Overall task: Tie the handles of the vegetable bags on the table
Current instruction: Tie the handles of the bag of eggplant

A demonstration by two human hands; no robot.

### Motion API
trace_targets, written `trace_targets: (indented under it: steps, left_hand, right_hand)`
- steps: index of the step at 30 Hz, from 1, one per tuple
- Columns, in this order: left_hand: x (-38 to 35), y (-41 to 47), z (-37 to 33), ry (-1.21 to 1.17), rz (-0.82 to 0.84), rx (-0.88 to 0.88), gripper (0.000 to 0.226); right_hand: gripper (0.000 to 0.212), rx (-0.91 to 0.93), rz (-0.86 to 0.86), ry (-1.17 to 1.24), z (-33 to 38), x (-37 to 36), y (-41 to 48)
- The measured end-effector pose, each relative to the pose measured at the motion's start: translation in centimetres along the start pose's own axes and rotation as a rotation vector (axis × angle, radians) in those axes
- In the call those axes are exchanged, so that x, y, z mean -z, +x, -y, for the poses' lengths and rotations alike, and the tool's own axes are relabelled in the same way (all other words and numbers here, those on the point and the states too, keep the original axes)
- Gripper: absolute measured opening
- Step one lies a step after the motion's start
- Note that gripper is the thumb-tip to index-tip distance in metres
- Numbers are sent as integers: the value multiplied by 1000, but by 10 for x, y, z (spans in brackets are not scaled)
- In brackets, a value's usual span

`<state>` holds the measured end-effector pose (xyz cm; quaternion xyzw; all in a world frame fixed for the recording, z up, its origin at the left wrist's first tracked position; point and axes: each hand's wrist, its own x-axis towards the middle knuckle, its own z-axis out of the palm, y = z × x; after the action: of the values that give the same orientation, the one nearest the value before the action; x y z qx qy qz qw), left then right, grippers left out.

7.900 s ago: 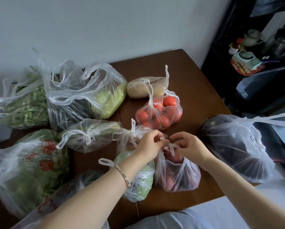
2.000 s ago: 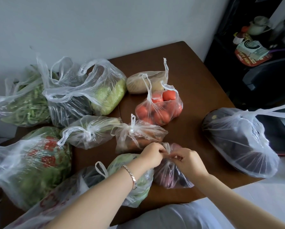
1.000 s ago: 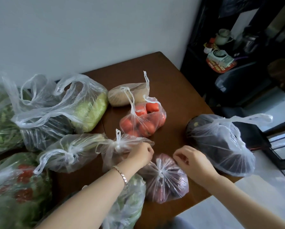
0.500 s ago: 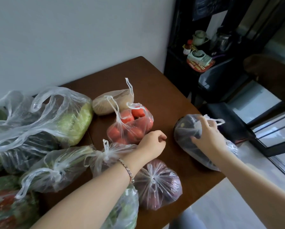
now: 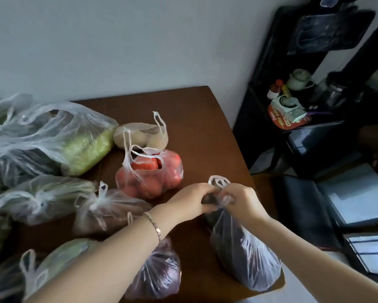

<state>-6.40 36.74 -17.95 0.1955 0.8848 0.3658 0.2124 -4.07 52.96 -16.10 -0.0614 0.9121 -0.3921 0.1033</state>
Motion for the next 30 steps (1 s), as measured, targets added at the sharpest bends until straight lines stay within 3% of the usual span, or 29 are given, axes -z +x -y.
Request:
trace_targets:
  steps: [5,9,13,15,20,22,24,27,29,30]
  left_hand:
    - [9,-26,8,-67,-161,214,14]
    - [24,-53,25,-93,-275,352,6]
    - [39,-79,44,-3,-370,446,12]
    - [41,-89,49,-7,-410,480,14]
    - [31,-92,41,-42,-477,507,38]
    - [29,-88,32,-32,-447,488,30]
    - [28,-83,22,-40,-349,474,26]
    - [24,-70,9,137,-134,396,59]
    - [25,-60,1,240,-49,373,70]
    - [26,-55,-2,192,-46,375,64]
  right_hand:
    - [44,149,101,70,20,-7,16]
    - [17,303,138,47,40,-28,30]
    - [27,413,174,62,52,-53,36]
    - [38,358,110,80,52,-56,34]
    - [66,-12,59,141,28,-34,11]
    - [77,-145,79,140,12,-23,-1]
    - [65,-231,124,70,-1,-15,-11]
    - [15,-207,170,-82,-7,-8,-19]
    - [12,-189,201,-89,-4,-6,-20]
    - [13,-192,218,-79,-3,-5,-20]
